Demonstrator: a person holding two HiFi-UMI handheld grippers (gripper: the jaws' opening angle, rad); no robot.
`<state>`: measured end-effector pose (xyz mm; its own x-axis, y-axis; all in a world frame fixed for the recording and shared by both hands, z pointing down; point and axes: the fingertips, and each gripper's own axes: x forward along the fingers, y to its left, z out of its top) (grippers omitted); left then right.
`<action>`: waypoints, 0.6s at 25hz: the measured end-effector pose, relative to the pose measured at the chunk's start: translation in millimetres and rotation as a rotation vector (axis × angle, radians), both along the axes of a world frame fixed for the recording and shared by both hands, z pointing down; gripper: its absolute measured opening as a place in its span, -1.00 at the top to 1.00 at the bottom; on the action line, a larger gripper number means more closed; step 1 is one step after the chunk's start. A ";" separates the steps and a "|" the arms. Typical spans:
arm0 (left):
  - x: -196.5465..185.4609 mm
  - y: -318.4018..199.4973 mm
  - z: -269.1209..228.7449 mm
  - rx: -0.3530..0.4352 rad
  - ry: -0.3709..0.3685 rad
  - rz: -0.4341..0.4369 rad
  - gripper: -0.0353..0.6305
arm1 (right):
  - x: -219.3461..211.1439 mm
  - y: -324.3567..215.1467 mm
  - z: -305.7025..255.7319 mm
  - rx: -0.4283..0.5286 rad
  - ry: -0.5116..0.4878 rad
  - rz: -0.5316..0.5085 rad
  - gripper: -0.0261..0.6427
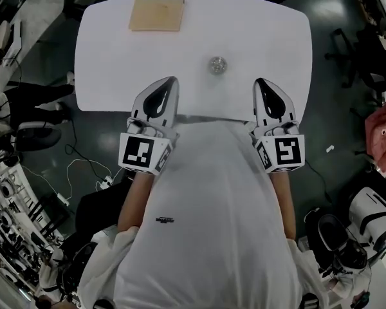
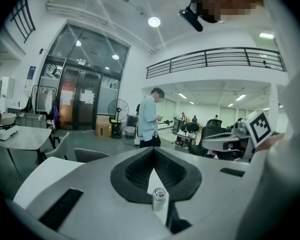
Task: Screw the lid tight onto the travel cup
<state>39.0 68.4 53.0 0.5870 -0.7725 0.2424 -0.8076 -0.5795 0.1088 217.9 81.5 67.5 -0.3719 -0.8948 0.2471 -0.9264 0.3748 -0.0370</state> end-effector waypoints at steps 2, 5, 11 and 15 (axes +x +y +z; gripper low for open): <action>2.7 2.0 0.1 -0.004 -0.001 0.006 0.88 | 2.2 2.2 1.2 -0.008 -0.002 0.003 0.91; 5.6 0.9 2.7 -0.006 -0.014 0.017 0.88 | 3.8 2.1 4.5 -0.013 -0.006 0.007 0.91; 2.3 3.6 4.1 -0.008 -0.013 0.006 0.88 | 2.8 2.8 5.3 -0.020 0.007 0.009 0.91; 0.9 2.8 3.7 -0.009 -0.011 0.001 0.88 | 1.2 2.0 5.7 -0.022 0.013 0.009 0.91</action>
